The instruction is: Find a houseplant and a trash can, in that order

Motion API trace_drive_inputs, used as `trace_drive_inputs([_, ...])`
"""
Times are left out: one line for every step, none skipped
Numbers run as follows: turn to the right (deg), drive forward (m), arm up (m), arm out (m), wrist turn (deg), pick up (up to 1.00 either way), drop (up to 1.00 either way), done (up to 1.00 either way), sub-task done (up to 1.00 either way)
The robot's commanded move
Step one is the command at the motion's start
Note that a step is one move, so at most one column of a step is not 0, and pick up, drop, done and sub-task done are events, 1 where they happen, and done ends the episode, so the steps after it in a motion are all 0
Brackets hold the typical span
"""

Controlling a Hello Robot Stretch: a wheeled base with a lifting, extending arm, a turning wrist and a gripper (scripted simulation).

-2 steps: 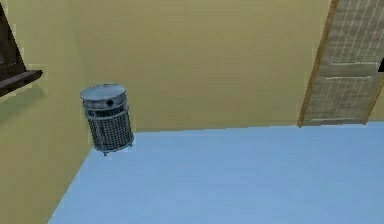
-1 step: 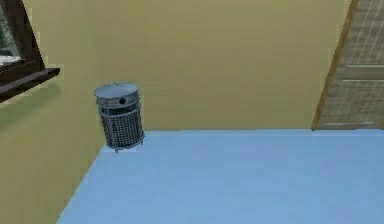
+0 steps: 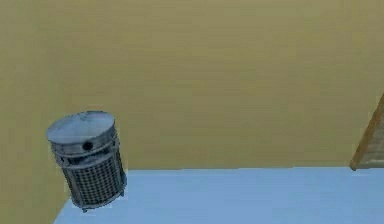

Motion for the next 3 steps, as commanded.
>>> trace_drive_inputs([-36.0, 0.0, 0.0, 0.0, 0.0, 0.0, 0.0, 0.0, 0.0])
trace_drive_inputs([0.0, 0.55, 0.0, 0.0, 0.0, 0.0, 0.0, 0.0, 0.0])
trace_drive_inputs([0.0, 0.0, 0.0, 0.0, 0.0, 0.0, 0.0, 1.0, 0.0])
